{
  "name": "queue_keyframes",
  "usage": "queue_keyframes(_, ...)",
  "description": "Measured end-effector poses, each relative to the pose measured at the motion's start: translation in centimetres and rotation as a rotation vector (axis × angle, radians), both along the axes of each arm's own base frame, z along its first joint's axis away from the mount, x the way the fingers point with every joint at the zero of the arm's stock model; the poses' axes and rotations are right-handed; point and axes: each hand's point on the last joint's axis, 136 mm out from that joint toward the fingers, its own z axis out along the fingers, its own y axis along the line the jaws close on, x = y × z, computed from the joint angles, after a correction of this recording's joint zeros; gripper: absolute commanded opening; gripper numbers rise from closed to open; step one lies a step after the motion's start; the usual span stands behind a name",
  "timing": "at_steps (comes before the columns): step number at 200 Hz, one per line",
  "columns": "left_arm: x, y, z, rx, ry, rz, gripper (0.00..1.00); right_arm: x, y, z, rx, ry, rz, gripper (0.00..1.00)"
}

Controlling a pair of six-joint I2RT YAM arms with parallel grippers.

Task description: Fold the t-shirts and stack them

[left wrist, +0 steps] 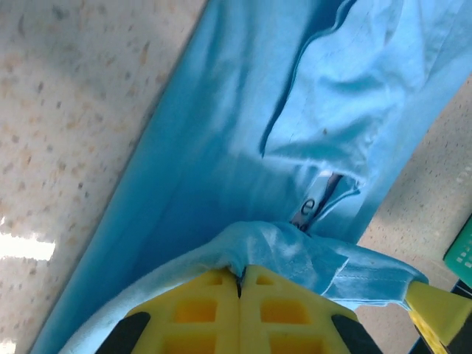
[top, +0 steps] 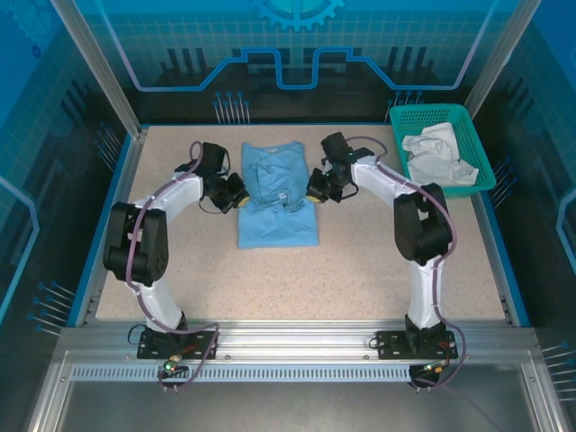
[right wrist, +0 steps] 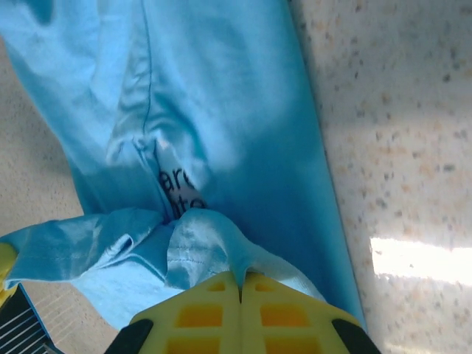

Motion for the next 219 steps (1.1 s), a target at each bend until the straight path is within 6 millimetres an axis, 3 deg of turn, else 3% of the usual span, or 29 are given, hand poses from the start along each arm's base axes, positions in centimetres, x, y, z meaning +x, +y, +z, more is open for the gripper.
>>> queue_keyframes(13,0.9,0.4,-0.4,0.003,0.008,0.01,0.38,0.9,0.0,-0.7,0.009,0.019,-0.004,0.13)
queue_keyframes(29,1.9,1.2,-0.9,0.003,0.014,0.031,0.38,1.6,-0.3,-1.4,0.017,0.046,-0.012,0.29)
queue_keyframes(40,2.2,1.7,-1.0,0.005,0.019,0.045,0.51,2.0,-0.6,-1.6,0.025,0.057,-0.022,0.4)
queue_keyframes(45,2.2,2.1,-1.1,0.01,0.024,0.057,0.57,2.1,-0.9,-1.6,0.026,0.059,-0.024,0.43)
queue_keyframes(60,2.2,3.0,-0.9,0.029,0.025,0.075,0.59,2.6,-1.8,-1.2,0.027,0.063,-0.045,0.47)
queue_keyframes(72,2.1,3.6,-0.3,0.046,0.016,0.087,0.59,2.9,-2.6,-0.7,0.027,0.052,-0.061,0.47)
queue_keyframes(85,1.8,3.7,1.5,0.058,-0.025,0.087,0.5,2.4,-3.7,0.0,0.024,0.032,-0.08,0.45)
queue_keyframes(105,0.5,2.9,5.5,0.071,-0.127,0.058,0.43,-0.7,-4.9,1.4,0.026,-0.001,-0.085,0.33)
queue_keyframes(118,-1.4,0.8,7.9,0.073,-0.207,0.006,0.41,-3.4,-4.3,2.5,0.035,-0.047,-0.05,0.2)
queue_keyframes(135,-4.0,-2.6,8.9,0.069,-0.261,-0.083,0.39,-6.3,-1.9,2.9,0.054,-0.085,0.016,0.13)
queue_keyframes(151,-6.6,-6.7,7.3,0.062,-0.252,-0.197,0.35,-8.7,1.1,2.0,0.063,-0.088,0.099,0.09)
queue_keyframes(169,-7.5,-8.5,4.0,0.082,-0.19,-0.254,0.33,-9.9,3.4,0.3,0.06,-0.069,0.152,0.07)
queue_keyframes(183,-7.7,-8.6,0.7,0.114,-0.128,-0.267,0.33,-9.9,3.8,-1.4,0.04,-0.052,0.156,0.06)
queue_keyframes(200,-8.6,-7.5,-3.4,0.179,-0.051,-0.263,0.33,-9.7,3.6,-3.6,0.009,-0.031,0.148,0.06)
queue_keyframes(219,-10.0,-6.2,-5.7,0.217,0.002,-0.266,0.33,-10.1,3.1,-5.6,-0.018,-0.008,0.137,0.06)
